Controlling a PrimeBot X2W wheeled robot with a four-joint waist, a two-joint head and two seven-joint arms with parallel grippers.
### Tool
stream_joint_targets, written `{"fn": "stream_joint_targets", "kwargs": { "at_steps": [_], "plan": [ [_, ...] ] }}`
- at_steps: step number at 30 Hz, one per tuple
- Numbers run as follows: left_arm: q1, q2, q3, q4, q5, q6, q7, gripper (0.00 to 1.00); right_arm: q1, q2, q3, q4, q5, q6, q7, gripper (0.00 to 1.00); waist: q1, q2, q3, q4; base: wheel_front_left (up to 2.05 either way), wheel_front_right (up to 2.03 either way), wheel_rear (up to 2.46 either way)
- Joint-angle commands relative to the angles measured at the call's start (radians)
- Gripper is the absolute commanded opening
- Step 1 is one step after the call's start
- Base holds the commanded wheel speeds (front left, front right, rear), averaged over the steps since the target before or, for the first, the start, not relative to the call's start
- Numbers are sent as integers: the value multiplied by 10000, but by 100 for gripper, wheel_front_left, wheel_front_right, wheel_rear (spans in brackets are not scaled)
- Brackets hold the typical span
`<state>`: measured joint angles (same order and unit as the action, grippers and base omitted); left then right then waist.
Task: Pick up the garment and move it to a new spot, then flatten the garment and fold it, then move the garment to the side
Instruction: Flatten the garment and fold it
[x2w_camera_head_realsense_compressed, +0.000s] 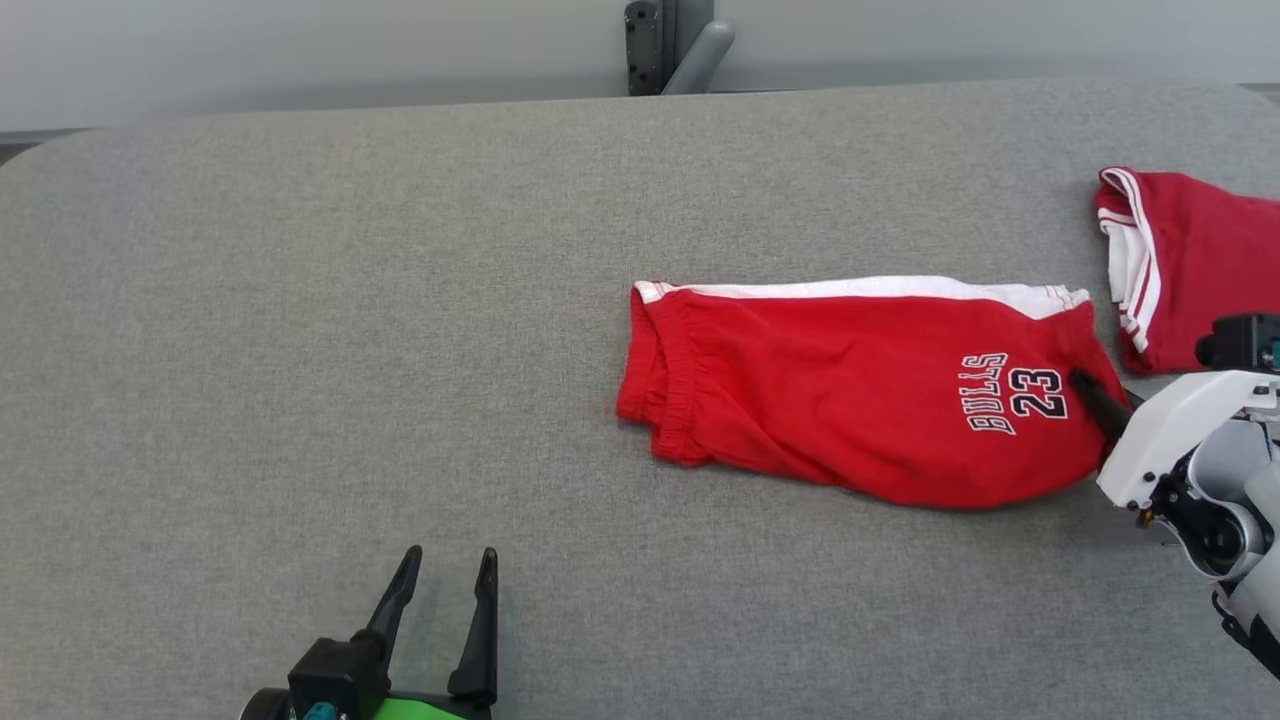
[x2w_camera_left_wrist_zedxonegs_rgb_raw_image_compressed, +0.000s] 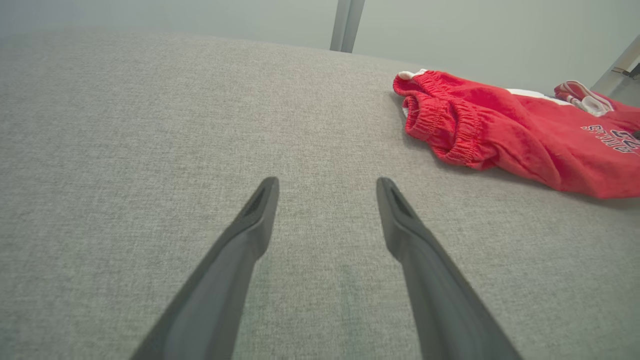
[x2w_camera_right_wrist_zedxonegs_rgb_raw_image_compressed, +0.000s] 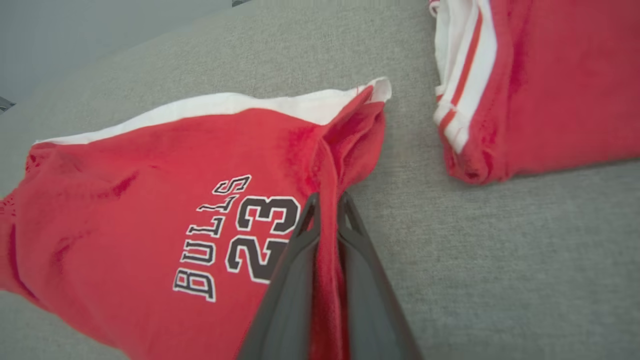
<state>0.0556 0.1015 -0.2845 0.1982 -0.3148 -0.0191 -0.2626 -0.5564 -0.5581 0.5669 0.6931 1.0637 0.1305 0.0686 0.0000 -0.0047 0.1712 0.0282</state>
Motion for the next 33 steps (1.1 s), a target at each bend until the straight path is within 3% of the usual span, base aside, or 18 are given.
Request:
{"fn": "stream_joint_targets", "kwargs": {
  "at_steps": [1,9,17,24,32,33],
  "plan": [
    [174,-48,26,15,44,-46,-26,100,158,-93,-127,49,44,2,-127,0,0,47,-298,-176,0,0,0],
    [310,-260,-208,112,51,-103,-26,100,-338,-155,-85,-917,-1212,2,-380,0,0,47,-378,173,0,0,0],
    [104,-410,-283,137,-21,-111,-26,100,-834,1385,1062,-2765,-2833,2,1131,0,0,47,-275,556,0,0,0],
    [-149,-473,-308,277,-115,-121,-26,100,-680,2654,1217,-2310,-3604,2,1725,0,0,47,-76,983,0,0,0],
    [-176,-501,-282,423,-163,-128,-26,100,-1028,3513,835,-1325,-4256,2,1370,0,0,47,-8,1025,0,0,0],
    [-182,-502,-277,433,-168,-129,-26,100,-1056,3608,770,-1222,-4344,2,1277,13,0,47,-2,1007,0,0,0]
  ]
}}
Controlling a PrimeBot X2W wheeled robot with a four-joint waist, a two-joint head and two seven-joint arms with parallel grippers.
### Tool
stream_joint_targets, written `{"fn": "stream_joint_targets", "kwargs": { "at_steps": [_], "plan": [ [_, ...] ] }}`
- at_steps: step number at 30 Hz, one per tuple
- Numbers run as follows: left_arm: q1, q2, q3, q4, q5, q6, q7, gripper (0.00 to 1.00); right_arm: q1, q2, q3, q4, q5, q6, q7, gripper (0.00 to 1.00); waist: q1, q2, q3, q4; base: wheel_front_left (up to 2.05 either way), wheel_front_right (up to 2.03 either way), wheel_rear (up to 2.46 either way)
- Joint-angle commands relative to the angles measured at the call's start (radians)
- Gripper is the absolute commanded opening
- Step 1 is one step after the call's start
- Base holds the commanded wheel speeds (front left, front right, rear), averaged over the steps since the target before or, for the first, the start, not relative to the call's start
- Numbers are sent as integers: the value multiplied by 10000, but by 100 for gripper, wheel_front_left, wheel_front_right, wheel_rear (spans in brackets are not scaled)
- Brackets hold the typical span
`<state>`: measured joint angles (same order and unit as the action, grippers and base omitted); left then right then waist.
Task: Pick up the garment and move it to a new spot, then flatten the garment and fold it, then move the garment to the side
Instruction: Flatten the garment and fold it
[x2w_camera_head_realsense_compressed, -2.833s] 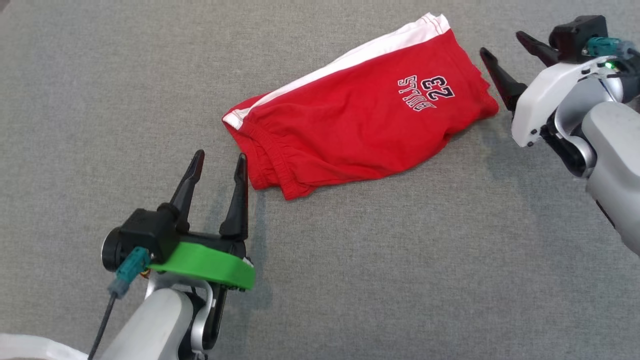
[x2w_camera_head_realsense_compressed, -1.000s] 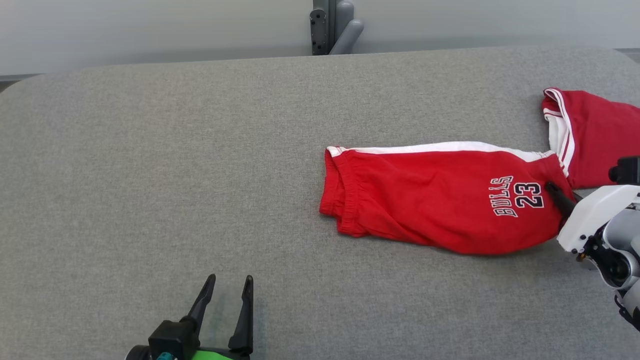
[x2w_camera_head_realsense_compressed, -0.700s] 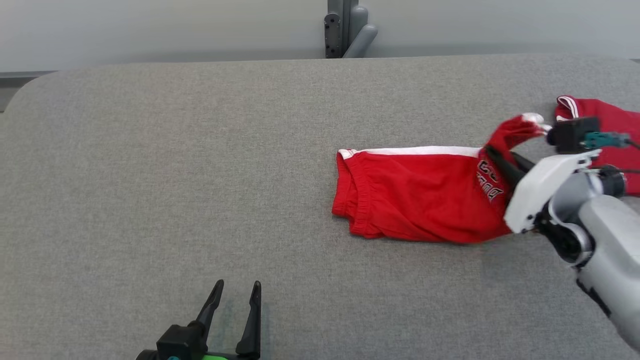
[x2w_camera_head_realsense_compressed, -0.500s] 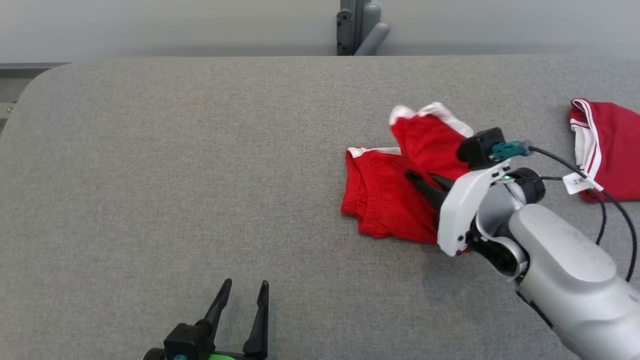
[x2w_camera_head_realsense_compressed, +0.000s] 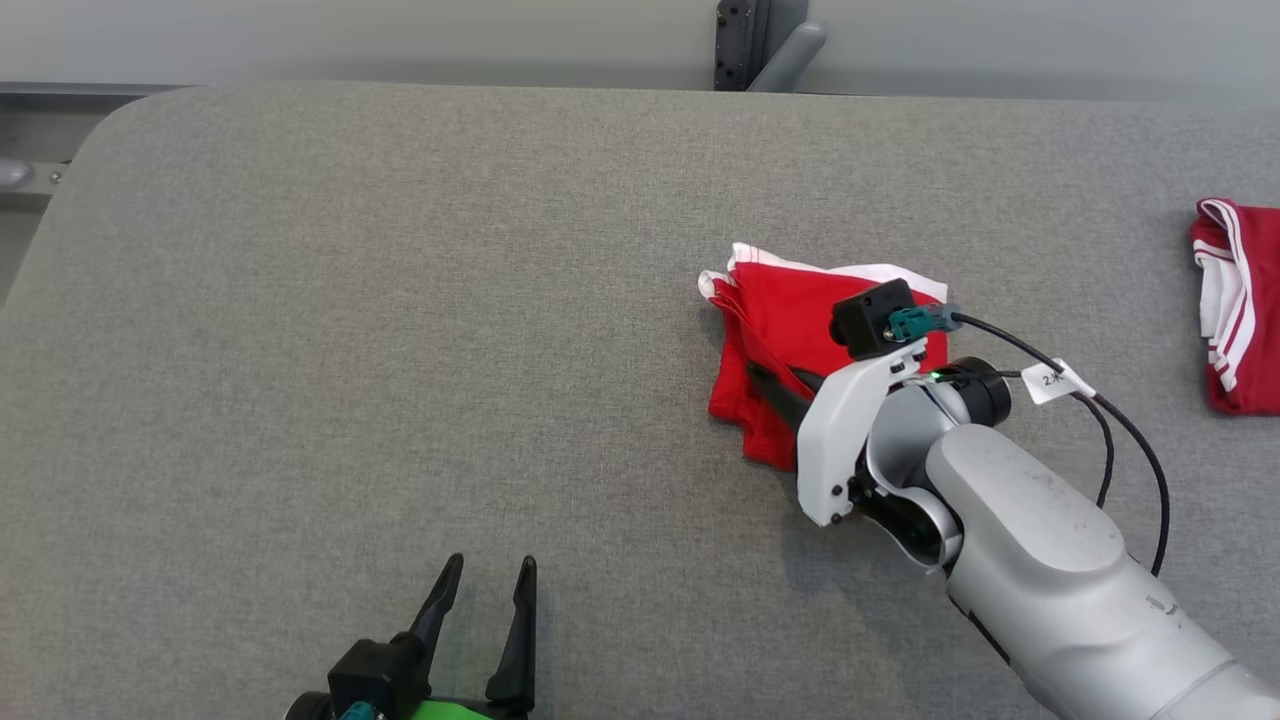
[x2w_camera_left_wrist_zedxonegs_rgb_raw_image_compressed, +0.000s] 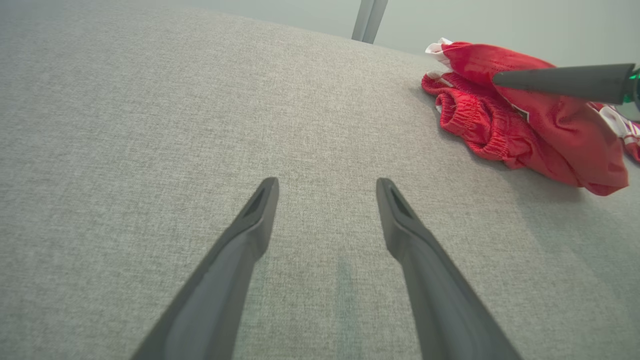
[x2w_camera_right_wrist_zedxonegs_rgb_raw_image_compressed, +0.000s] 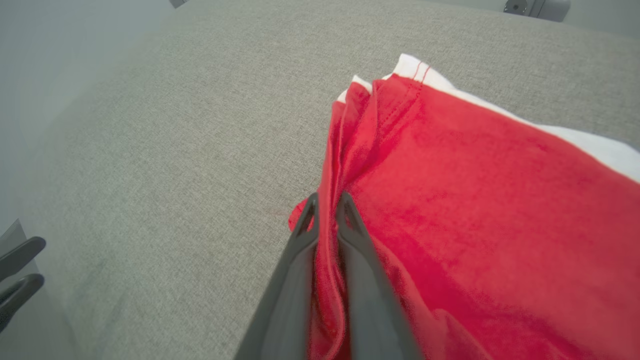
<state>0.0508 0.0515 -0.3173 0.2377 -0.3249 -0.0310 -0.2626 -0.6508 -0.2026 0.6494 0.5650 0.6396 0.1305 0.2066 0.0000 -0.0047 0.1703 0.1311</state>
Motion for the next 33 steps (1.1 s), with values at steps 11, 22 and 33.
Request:
{"fn": "stream_joint_targets", "kwargs": {
  "at_steps": [11,22,33],
  "plan": [
    [-45,0,102,13,-109,54,-26,100,589,48,-708,-570,-754,0,-2535,100,0,47,-209,-202,0,0,0],
    [359,0,164,-308,-53,92,-26,100,2728,-907,-3526,-670,-2661,2,-4440,0,0,47,-262,-371,0,0,0],
    [-87,-1,166,-339,68,40,-26,100,2561,-327,-3309,-175,-3438,0,-4722,0,0,47,361,-178,0,0,0]
  ]
}}
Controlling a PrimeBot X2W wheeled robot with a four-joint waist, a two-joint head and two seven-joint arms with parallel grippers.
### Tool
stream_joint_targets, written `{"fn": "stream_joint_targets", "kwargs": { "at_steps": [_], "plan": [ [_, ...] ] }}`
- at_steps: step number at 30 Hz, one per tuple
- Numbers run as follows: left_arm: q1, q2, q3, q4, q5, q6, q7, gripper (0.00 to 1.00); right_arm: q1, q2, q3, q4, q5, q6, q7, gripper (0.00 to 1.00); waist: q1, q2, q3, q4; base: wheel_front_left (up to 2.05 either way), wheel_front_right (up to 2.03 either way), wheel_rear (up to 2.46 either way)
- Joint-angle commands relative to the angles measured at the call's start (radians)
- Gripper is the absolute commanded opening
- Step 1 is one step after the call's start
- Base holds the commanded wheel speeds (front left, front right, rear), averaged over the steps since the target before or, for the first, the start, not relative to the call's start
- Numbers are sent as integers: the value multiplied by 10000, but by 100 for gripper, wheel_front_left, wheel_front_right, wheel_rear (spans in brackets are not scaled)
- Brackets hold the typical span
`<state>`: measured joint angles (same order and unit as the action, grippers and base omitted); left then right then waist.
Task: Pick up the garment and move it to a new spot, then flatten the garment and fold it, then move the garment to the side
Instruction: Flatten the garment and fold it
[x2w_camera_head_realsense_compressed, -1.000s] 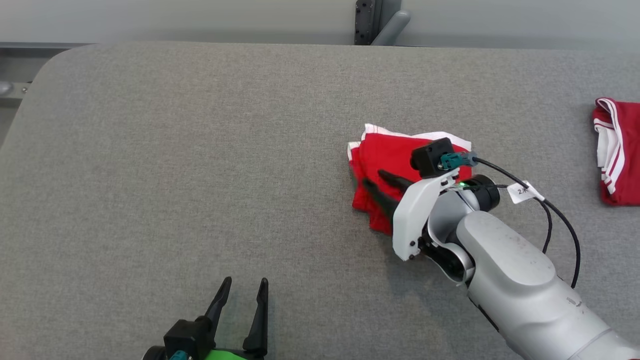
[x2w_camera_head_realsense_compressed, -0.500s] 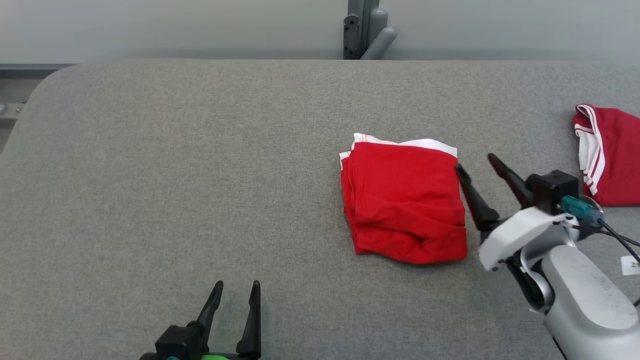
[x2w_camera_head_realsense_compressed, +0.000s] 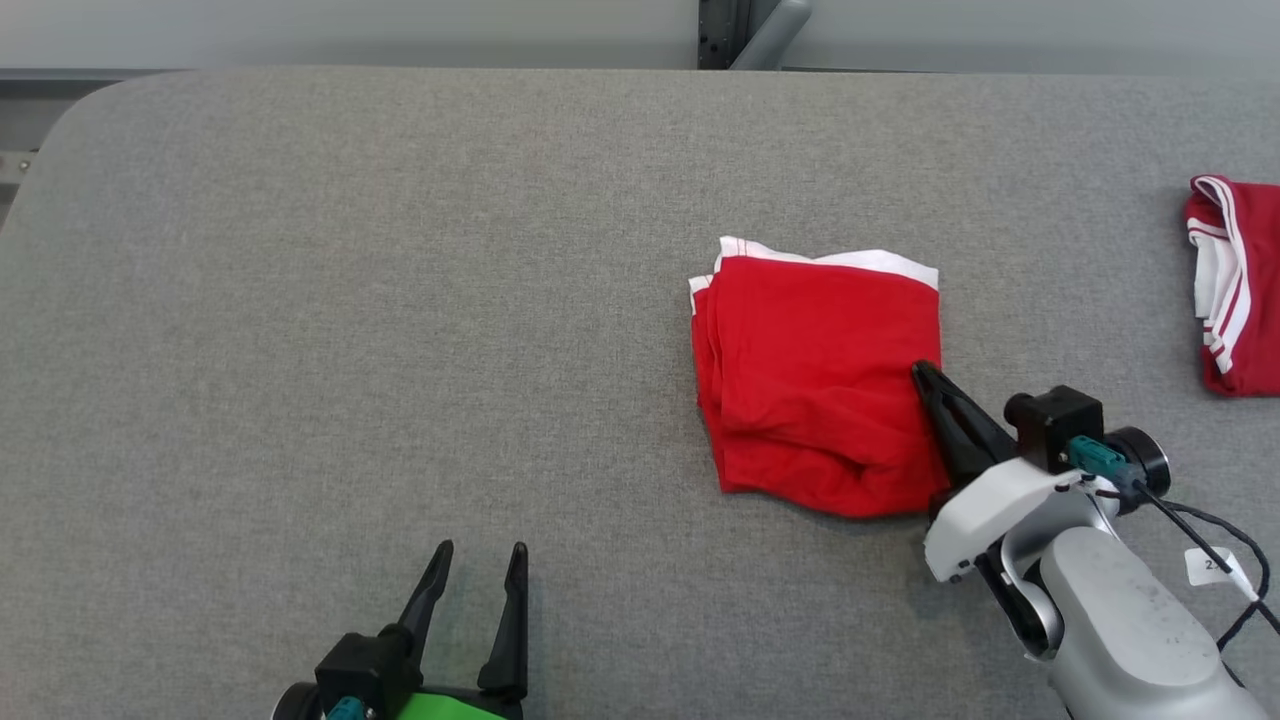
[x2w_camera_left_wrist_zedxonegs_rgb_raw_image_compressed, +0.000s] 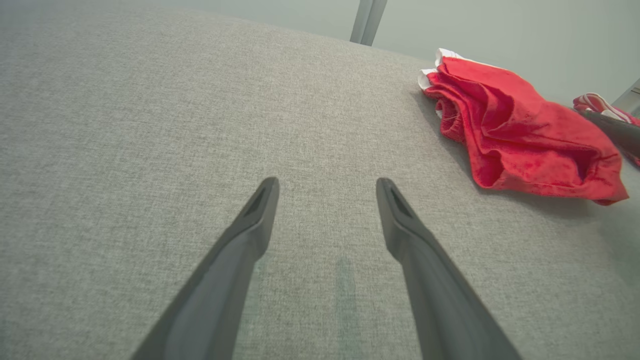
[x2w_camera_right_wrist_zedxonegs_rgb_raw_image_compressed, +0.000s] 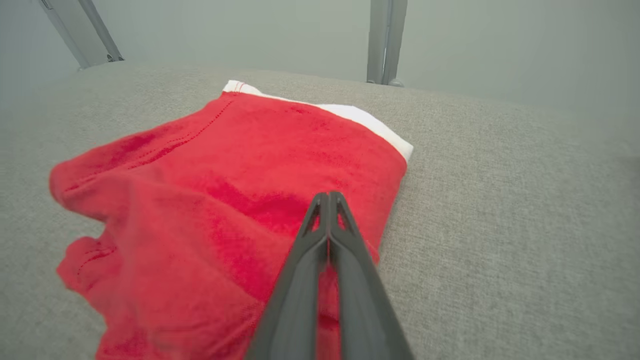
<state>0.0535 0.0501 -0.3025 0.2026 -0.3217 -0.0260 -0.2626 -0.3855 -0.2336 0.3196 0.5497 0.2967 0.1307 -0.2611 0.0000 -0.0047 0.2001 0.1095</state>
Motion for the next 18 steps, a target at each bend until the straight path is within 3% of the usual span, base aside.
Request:
{"fn": "stream_joint_targets", "kwargs": {
  "at_steps": [1,6,18],
  "plan": [
    [-128,12,24,17,60,-22,-26,100,-84,17,57,-102,-173,-2,-39,0,0,47,92,53,0,0,0],
    [-227,12,31,37,50,-49,-26,100,256,91,953,-656,-469,-2,-41,0,0,47,155,164,0,0,0],
    [-209,12,-101,95,-151,33,-26,100,503,399,2986,-451,-56,-2,-43,0,0,47,110,334,0,0,0]
  ]
}}
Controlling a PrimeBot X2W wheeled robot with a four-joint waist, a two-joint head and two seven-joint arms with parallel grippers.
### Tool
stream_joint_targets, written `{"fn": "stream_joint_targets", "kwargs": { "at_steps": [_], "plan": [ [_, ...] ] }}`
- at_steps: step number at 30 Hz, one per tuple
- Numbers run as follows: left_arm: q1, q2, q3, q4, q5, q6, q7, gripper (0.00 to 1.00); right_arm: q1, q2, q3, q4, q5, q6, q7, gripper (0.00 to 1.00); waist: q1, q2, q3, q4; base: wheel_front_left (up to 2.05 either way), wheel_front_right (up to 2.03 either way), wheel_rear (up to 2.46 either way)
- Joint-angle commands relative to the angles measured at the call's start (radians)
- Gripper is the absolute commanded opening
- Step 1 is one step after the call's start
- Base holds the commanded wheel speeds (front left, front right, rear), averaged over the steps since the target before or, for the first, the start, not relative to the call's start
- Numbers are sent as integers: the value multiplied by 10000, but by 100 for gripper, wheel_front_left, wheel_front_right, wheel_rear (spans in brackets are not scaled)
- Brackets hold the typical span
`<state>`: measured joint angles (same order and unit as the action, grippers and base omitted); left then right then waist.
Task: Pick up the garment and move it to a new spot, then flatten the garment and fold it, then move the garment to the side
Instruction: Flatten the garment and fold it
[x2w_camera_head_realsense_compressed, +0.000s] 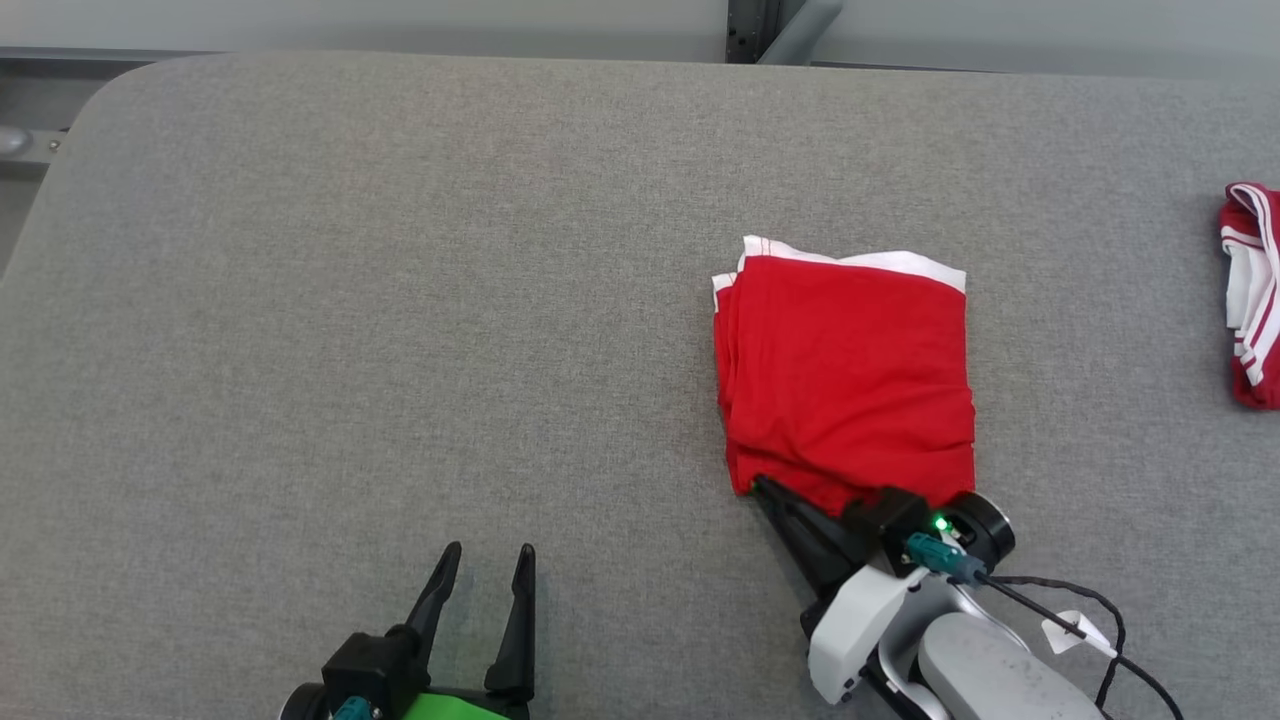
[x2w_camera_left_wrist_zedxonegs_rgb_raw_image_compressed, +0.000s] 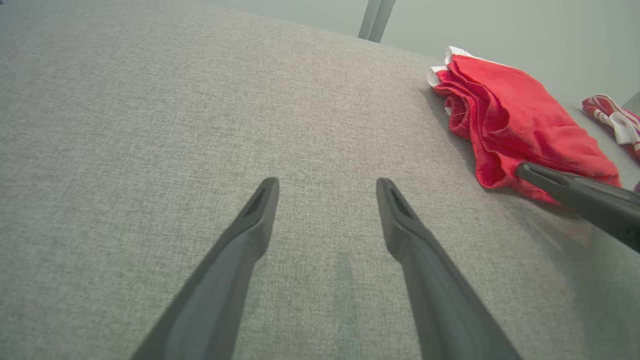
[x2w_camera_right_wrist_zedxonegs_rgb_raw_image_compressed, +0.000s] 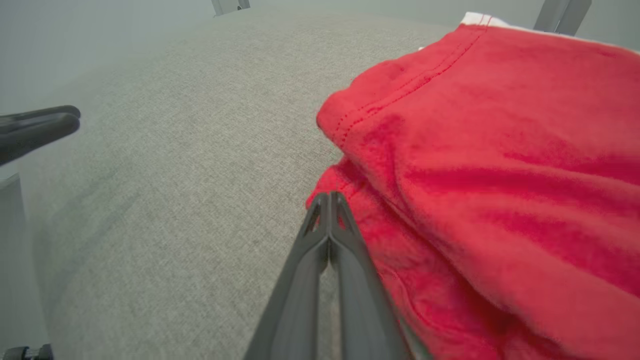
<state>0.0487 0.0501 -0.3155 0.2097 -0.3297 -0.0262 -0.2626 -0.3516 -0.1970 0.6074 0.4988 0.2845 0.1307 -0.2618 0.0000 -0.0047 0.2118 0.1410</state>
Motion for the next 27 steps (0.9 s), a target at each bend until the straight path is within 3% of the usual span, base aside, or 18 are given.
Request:
{"fn": "stream_joint_targets", "kwargs": {
  "at_steps": [1,6,11,12,15,16,22,27],
  "plan": [
    [-170,12,27,22,-68,48,-26,100,168,91,208,104,119,-2,-37,0,0,47,-13,27,0,0,0],
    [-126,12,8,32,-123,90,-26,100,151,299,568,243,234,-2,-38,0,0,47,-109,39,0,0,0],
    [142,13,167,-27,-187,188,-26,100,528,331,250,-509,151,-2,-36,0,0,47,-402,-79,0,0,0],
    [209,13,223,-48,-199,189,-26,100,696,316,45,-761,83,-2,-36,11,0,47,-481,-120,0,0,0],
    [273,12,407,-187,-124,192,-26,100,1320,333,-888,-1623,-102,-2,-38,95,0,47,-687,-207,0,0,0],
    [283,12,466,-276,-120,195,-26,100,1550,351,-1288,-1918,-210,-2,-37,100,0,47,-759,-232,0,0,0],
    [630,11,915,-685,-43,294,-26,100,2988,379,-3242,-3532,-879,-2,-34,100,0,47,-1246,-480,0,0,0],
    [898,11,1254,-740,122,109,-26,100,3864,343,-4716,-4122,-1201,-2,-32,100,0,47,-1603,-633,0,0,0]
  ]
}}
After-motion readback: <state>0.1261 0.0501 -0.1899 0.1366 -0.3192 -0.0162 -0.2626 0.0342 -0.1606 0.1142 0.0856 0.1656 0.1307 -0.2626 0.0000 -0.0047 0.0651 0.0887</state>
